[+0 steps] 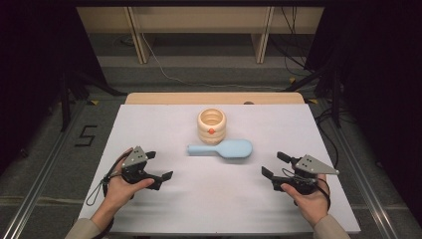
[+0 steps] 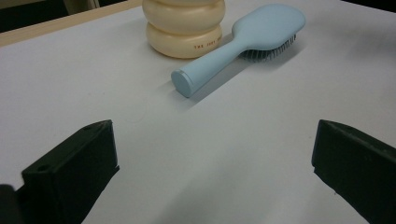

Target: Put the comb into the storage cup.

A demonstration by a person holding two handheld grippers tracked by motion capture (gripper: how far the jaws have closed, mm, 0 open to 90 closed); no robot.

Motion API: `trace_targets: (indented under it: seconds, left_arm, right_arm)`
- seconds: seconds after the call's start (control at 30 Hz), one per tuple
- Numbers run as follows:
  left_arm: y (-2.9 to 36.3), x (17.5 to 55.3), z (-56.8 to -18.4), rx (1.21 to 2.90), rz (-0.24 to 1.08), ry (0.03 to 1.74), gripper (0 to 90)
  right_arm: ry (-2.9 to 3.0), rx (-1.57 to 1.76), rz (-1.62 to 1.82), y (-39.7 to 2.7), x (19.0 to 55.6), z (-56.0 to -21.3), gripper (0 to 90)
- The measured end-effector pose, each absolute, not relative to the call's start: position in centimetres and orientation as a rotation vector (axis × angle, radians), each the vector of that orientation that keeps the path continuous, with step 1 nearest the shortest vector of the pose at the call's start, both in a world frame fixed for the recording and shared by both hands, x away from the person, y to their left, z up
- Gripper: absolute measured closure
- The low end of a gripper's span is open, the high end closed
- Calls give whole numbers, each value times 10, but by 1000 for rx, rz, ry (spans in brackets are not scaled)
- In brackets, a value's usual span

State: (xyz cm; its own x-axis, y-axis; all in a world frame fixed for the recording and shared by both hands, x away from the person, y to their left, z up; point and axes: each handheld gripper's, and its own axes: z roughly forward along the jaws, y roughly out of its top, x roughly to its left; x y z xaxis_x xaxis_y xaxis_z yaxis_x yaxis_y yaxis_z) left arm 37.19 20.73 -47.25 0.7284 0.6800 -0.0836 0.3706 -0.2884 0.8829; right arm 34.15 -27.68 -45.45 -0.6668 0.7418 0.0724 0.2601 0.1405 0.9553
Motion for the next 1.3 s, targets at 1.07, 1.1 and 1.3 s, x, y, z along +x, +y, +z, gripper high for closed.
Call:
trace_targets:
  seconds: [1.07, 1.1, 1.3]
  left_arm:
    - [207, 372, -473, 1893, 393, 819, 0]
    - [208, 373, -473, 1895, 396, 818, 0]
    - [209, 372, -473, 1895, 404, 816, 0]
  right_arm:
    - [2364, 821, 1351, -153, 376, -433, 900]
    - [2378, 811, 1343, -144, 380, -434, 900]
    - [2435, 821, 1292, -96, 407, -441, 900]
